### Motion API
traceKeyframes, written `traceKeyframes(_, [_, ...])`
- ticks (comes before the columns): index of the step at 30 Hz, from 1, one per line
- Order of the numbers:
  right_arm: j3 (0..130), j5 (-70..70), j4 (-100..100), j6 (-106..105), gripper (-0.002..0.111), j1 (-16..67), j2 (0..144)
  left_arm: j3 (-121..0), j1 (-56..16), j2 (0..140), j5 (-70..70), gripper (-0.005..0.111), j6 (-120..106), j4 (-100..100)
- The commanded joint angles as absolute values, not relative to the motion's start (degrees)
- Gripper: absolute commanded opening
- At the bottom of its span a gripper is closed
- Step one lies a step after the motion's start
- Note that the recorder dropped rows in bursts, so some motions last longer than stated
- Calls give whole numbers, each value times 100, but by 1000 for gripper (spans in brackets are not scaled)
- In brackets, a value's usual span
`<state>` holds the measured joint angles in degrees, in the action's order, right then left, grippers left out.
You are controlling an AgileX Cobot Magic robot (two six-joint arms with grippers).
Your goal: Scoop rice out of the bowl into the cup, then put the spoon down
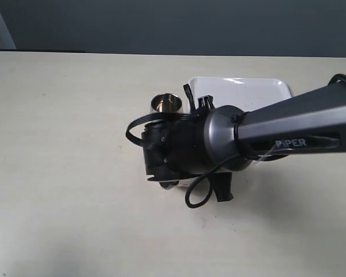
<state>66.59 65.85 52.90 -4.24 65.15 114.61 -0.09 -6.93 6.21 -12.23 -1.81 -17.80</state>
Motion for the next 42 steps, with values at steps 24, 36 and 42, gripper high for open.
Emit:
traceKeyframes(24, [6776, 6996, 4525, -847, -1, 5995, 11352, 0, -753, 605, -1193, 0, -163, -1770])
traceKeyframes(36, [6776, 6740, 4253, -898, -1, 5828, 10868, 0, -753, 605, -1193, 0, -163, -1770])
traceKeyframes(42, [6816, 6500, 3895, -959, -1, 5401, 10586, 0, -753, 605, -1193, 0, -163, -1770])
